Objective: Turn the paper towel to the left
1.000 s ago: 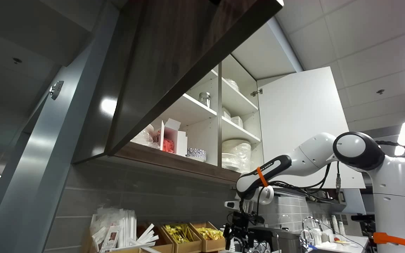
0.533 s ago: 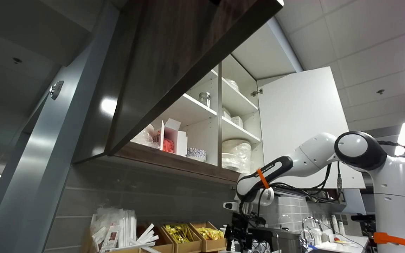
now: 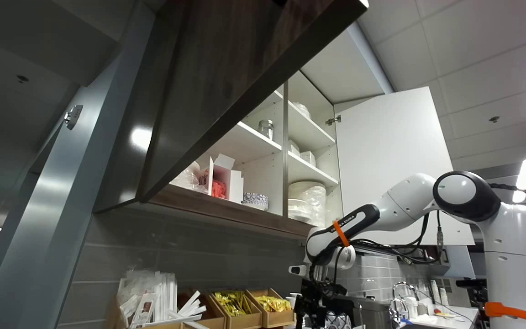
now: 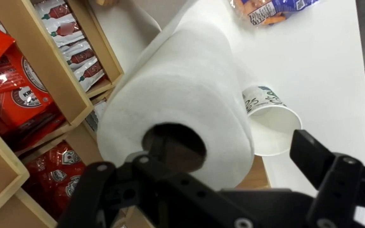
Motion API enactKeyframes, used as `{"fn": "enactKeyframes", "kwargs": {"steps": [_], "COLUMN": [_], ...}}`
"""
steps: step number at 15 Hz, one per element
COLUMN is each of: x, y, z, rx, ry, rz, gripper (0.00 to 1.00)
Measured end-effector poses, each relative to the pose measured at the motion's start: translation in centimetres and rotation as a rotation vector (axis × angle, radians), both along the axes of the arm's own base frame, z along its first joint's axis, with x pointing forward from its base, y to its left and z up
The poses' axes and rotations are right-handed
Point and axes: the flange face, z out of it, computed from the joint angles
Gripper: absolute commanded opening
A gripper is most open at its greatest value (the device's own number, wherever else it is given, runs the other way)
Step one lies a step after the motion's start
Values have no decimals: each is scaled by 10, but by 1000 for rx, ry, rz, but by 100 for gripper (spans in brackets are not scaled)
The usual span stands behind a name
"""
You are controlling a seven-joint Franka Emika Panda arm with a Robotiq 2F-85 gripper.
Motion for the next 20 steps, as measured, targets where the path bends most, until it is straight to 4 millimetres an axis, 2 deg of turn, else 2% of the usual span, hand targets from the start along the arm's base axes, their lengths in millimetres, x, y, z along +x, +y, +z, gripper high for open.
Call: {"fn": "enactKeyframes", "kwargs": {"steps": [3, 4, 5, 7, 11, 15, 16, 20], "x": [1, 2, 2, 2, 2, 4, 5, 5], "y": [1, 2, 2, 2, 2, -1, -2, -6], "z": [-5, -6, -7, -9, -12, -14, -13, -13], "rx": [28, 35, 39, 40, 29, 3, -1, -22], "ry": [8, 10, 12, 16, 18, 4, -3, -28], "rz": [-29, -36, -40, -45, 15, 190, 240, 455], "gripper": [100, 96, 74, 70, 39, 9, 5, 6]}}
